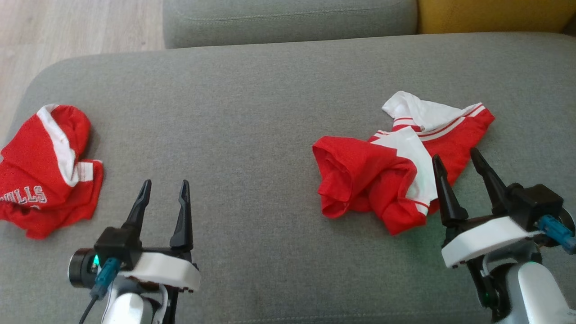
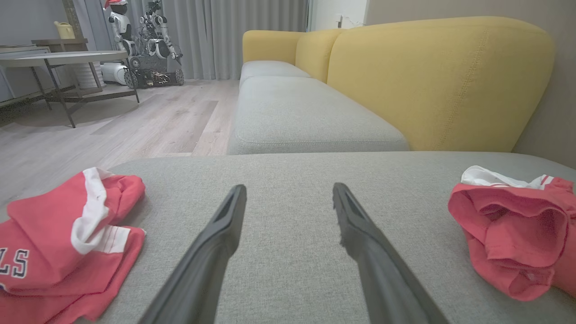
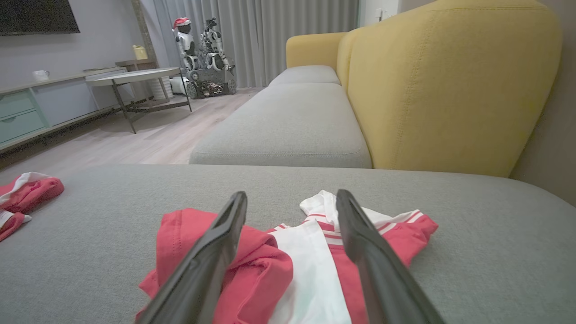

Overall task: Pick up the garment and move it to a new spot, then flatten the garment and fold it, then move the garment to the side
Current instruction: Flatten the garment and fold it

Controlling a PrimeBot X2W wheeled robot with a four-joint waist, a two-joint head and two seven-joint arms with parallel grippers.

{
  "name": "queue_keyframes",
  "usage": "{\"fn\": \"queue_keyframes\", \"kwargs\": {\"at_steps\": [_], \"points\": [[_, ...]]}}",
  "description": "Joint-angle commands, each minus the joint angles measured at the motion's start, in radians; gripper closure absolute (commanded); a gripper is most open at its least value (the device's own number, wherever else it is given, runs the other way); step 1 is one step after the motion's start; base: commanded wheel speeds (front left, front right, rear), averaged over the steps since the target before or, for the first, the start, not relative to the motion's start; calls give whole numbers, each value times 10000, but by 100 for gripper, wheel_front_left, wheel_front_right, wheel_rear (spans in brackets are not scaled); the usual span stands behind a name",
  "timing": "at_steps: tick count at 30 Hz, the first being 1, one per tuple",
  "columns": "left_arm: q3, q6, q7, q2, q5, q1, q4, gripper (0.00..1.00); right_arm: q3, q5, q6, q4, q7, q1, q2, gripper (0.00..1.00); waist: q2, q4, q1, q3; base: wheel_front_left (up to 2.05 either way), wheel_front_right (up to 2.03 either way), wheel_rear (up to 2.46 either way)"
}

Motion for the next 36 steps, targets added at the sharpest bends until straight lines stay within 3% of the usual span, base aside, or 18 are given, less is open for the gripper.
{"fn": "queue_keyframes", "kwargs": {"at_steps": [1, 10, 17, 27, 32, 36], "points": [[372, 59, -41, 182, 95, -208, -368, 0, 243, -67, -9, -461, 54, -215, 43, 0, 0, -34, 0, 1, 0, 0, 0], [264, 105, 35, 209, 86, -247, -487, 0, 254, -49, -9, -549, 172, -147, 135, 0, 0, -29, 0, 10, 0, 0, 0], [-121, -114, 50, 194, 135, -521, -438, 0, 259, -19, -9, -535, 202, -224, 166, 0, 0, -56, 0, 103, 0, 0, 0], [-2583, -1454, 863, -382, -270, -2027, 373, 0, 467, 79, -9, -402, 143, -553, 213, 0, 0, -658, 0, 518, 0, 0, 0], [-3635, -1621, 1231, -459, -864, -2600, 1258, 0, 597, 204, -9, -252, 75, -735, 238, 0, 0, -1285, 0, 697, 0, 0, 0], [-4227, -1457, 1192, -466, -1547, -3116, 1777, 0, 628, 291, -9, -163, 31, -757, 274, 0, 0, -1753, 0, 854, 0, 0, 0]]}}
